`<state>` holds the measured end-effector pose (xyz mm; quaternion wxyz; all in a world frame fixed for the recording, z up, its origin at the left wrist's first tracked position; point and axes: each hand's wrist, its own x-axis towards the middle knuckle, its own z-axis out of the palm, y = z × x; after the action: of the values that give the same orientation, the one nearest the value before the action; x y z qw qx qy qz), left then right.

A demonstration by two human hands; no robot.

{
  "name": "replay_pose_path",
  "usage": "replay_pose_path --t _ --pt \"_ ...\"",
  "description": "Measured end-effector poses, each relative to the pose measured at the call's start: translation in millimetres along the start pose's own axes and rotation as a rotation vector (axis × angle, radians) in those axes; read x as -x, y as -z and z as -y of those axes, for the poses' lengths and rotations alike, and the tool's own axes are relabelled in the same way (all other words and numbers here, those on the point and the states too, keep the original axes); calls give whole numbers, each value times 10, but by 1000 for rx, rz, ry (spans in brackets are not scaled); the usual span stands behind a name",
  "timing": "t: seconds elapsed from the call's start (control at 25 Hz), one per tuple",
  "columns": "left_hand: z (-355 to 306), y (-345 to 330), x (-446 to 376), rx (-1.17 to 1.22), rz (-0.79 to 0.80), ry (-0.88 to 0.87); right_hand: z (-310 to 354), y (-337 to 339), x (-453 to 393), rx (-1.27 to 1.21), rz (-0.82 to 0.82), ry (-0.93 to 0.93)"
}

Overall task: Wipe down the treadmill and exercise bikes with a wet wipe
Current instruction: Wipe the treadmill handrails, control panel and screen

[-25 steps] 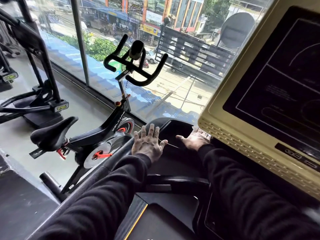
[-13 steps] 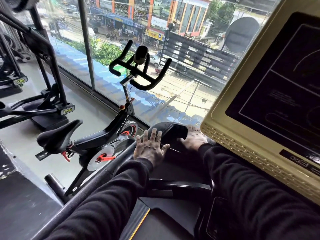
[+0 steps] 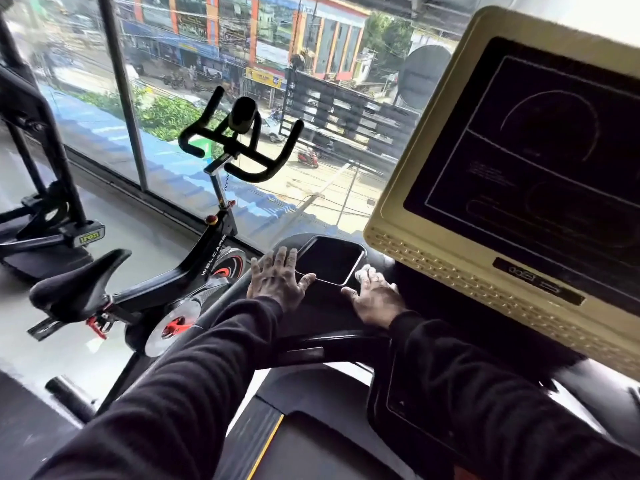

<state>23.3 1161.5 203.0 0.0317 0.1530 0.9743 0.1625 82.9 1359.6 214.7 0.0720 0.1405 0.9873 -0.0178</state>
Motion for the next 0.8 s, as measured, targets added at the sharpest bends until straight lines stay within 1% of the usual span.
replay_pose_path --t 0.08,0.12,0.2,0.28,0.32,0.4,0.48,0.52,0.64,0.68,0.76,0.8 --pt "26 16 37 26 -9 -20 -145 106 175 -14 -66 106" --pt "43 32 65 39 -14 -24 -206 159 253 19 -109 127" --pt "95 50 119 56 -21 -20 -285 217 330 67 -168 93" --pt "188 59 190 64 -21 -3 -236 207 312 -46 -192 20" --pt "246 55 221 60 -20 3 -144 206 301 -123 -200 15" --pt "353 40 288 44 -24 1 105 162 276 -205 -203 118" --pt "435 26 349 52 -26 -8 280 127 274 -188 -189 246" --pt "469 30 379 64 -24 -12 296 160 282 -144 -188 259" --pt "574 37 475 73 -34 -13 154 209 251 69 -123 141" --pt "601 35 501 80 -42 -10 128 202 260 105 -101 100" --pt "637 28 546 97 -59 7 337 163 301 60 -112 108" --pt "645 29 548 102 -67 16 537 122 295 -21 -128 165"
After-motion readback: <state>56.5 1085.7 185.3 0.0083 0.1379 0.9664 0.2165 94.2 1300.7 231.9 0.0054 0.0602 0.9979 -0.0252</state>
